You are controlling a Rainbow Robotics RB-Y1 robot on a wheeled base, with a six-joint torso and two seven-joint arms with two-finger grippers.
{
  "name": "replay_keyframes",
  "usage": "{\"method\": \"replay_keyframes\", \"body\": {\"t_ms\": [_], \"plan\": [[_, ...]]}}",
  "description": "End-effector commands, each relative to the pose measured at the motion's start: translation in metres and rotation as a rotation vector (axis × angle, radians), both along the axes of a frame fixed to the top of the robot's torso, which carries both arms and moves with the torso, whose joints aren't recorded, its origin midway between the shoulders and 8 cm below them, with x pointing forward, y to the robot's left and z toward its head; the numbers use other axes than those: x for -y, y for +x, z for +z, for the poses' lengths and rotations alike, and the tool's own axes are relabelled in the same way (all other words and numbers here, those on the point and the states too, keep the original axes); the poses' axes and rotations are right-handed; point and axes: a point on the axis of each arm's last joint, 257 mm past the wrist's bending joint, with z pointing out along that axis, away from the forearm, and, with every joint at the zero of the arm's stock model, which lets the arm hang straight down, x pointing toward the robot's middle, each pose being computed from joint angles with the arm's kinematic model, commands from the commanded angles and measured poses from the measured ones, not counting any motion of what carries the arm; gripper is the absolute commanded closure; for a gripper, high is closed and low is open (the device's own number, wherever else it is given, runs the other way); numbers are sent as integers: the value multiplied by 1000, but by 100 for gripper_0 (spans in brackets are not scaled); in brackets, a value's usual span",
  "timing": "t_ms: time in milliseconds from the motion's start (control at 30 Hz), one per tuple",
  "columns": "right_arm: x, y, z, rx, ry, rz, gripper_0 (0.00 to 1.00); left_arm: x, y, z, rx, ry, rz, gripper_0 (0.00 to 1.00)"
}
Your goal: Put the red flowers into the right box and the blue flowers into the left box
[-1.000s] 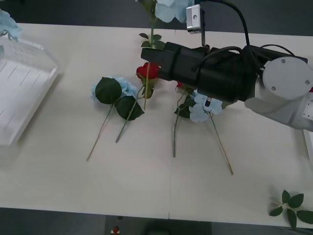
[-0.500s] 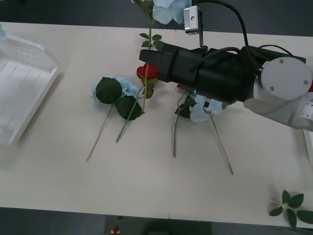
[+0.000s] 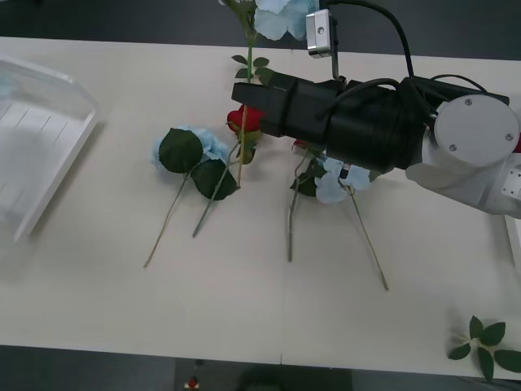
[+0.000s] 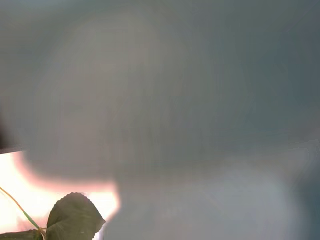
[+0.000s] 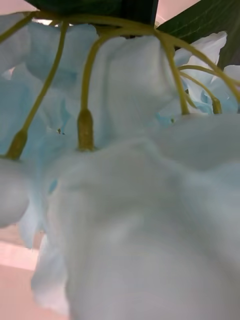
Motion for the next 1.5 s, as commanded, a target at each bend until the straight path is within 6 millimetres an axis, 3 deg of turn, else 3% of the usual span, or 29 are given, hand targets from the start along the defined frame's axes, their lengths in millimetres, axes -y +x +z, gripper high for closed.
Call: {"method": "replay_keyframes", "body": {"t_ms": [33, 333, 367, 400, 433, 467, 1000, 1367, 1500], "plan": [[-15, -12, 21, 30, 24, 40, 100, -7, 3, 6, 53, -7, 13, 100], [-15, -12, 21, 30, 24, 40, 100, -6, 4, -2, 57, -10, 16, 100], [-15, -12, 21, 30, 24, 40, 100, -6, 4, -3, 56, -11, 15, 92], [-15, -12, 21, 30, 24, 40, 100, -6, 4, -3, 56, -11, 15, 41], [-15, -12, 21, 30, 24, 40, 100, -6, 3, -4, 55, -11, 15, 8], [-15, -12, 21, 30, 24, 40, 100, -6, 4, -3, 55, -10, 14, 0], [-15, -12, 21, 30, 24, 40, 100, -7, 3, 1, 54, -9, 3, 0], [-15, -12, 21, 30, 24, 40, 100, 44, -21, 32, -34, -204, -95, 0], [-15, -12, 21, 30, 24, 40, 100, 75, -25, 44, -35, -300, -169, 0]]}}
